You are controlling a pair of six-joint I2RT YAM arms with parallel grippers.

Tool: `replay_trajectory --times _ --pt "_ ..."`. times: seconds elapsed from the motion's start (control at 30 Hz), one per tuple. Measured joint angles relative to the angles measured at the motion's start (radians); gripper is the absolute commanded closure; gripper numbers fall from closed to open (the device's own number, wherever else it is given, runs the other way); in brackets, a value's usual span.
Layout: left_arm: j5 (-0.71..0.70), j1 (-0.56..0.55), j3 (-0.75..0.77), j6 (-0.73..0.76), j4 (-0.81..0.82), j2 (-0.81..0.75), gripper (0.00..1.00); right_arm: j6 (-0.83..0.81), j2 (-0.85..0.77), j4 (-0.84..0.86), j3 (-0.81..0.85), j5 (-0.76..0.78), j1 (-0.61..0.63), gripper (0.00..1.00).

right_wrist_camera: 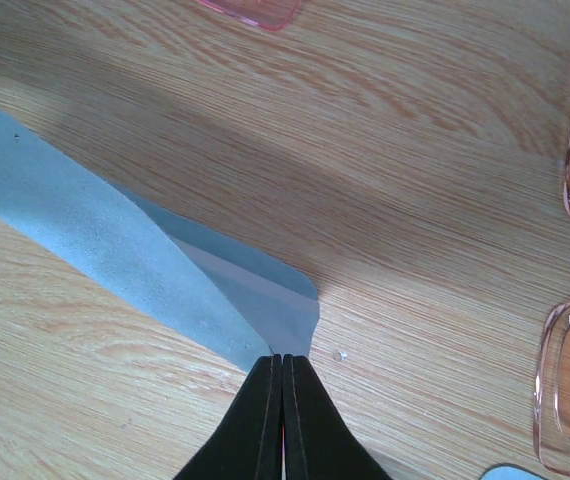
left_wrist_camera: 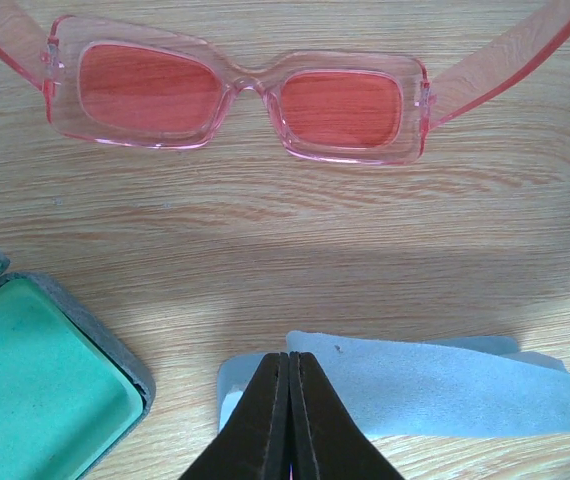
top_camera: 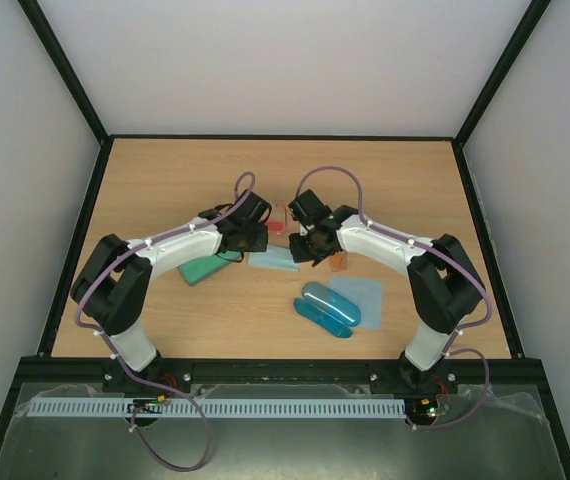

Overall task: Organize the sunglasses
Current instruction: Adjust the glasses cleaning cloth at the center of the board.

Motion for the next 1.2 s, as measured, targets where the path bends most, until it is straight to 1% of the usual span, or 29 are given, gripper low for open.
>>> replay_trajectory --times 0.33,0.6,0.9,1.2 --pt "0.0 0.001 -0.004 -0.003 0.004 0.0 0.98 0.0 0.0 -0.004 0.005 0.004 0.0 0.99" --pt "-0.002 0.006 -0.04 -0.007 0.026 0.0 0.98 -0.01 0.009 -0.006 0.034 0.013 0.0 0.99" --pt "-0.009 0.007 -0.098 -0.013 0.077 -0.006 0.98 -0.012 0.039 0.004 0.027 -0.001 0.0 0.99" --pt "-0.015 0.007 -0.113 -0.015 0.116 -0.006 0.98 -0.013 0.069 0.021 0.001 -0.008 0.0 0.99"
